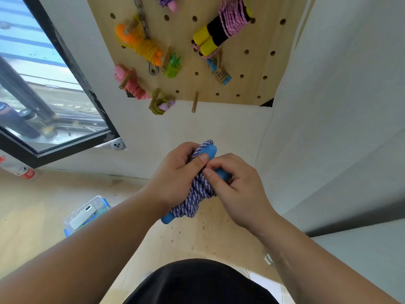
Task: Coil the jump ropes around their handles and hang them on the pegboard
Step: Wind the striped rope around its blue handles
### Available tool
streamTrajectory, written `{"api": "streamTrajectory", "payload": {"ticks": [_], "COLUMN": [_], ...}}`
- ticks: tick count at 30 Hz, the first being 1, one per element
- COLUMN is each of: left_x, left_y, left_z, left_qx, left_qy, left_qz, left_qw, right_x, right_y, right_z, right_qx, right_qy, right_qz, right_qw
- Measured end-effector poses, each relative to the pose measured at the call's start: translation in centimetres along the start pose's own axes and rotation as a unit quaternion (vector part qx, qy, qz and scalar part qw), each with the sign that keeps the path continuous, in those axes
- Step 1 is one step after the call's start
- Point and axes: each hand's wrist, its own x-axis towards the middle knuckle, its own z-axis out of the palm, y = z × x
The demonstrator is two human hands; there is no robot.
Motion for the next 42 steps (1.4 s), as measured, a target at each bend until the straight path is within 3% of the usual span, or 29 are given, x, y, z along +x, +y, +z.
{"api": "streamTrajectory", "payload": {"ticks": [6, 10, 12, 18, 23, 28, 32, 37, 42], "left_x": [0.5, 1.2, 1.5, 2.2, 3.9, 6.6, 10.0, 14.6, 19.4], "left_y": [0.4, 0.4, 0.4, 0.5, -0.4, -2.4, -4.5, -7.2, -9.3], "left_z": [-0.3, -0.5, -0.5, -1.6, -2.9, -4.3, -6.3, -8.9, -10.8], "left_qx": [0.016, 0.018, 0.05, 0.043, 0.035, 0.039, 0.105, 0.147, 0.163], "left_qy": [-0.032, -0.039, -0.063, -0.103, -0.063, -0.019, -0.049, -0.145, -0.14], "left_qz": [0.001, -0.036, -0.04, -0.076, -0.075, -0.066, -0.069, -0.107, -0.077], "left_qw": [0.999, 0.998, 0.996, 0.991, 0.995, 0.997, 0.991, 0.973, 0.974], "right_x": [0.5, 0.9, 1.4, 3.3, 5.0, 7.8, 10.9, 15.0, 18.5], "right_y": [-0.2, -0.2, -0.1, 0.7, 1.0, 1.9, 3.4, 5.9, 6.9], "right_z": [-1.4, -1.6, -1.9, -2.4, -0.3, 3.6, 6.8, 10.8, 12.7], "right_qx": [-0.01, 0.106, 0.103, 0.023, 0.071, 0.04, 0.012, -0.001, 0.021], "right_qy": [-0.049, -0.045, -0.042, -0.052, -0.061, 0.001, 0.031, 0.103, 0.124], "right_qz": [0.002, 0.126, 0.16, 0.083, 0.071, 0.072, 0.121, 0.222, 0.261], "right_qw": [0.999, 0.985, 0.981, 0.995, 0.993, 0.997, 0.992, 0.97, 0.957]}}
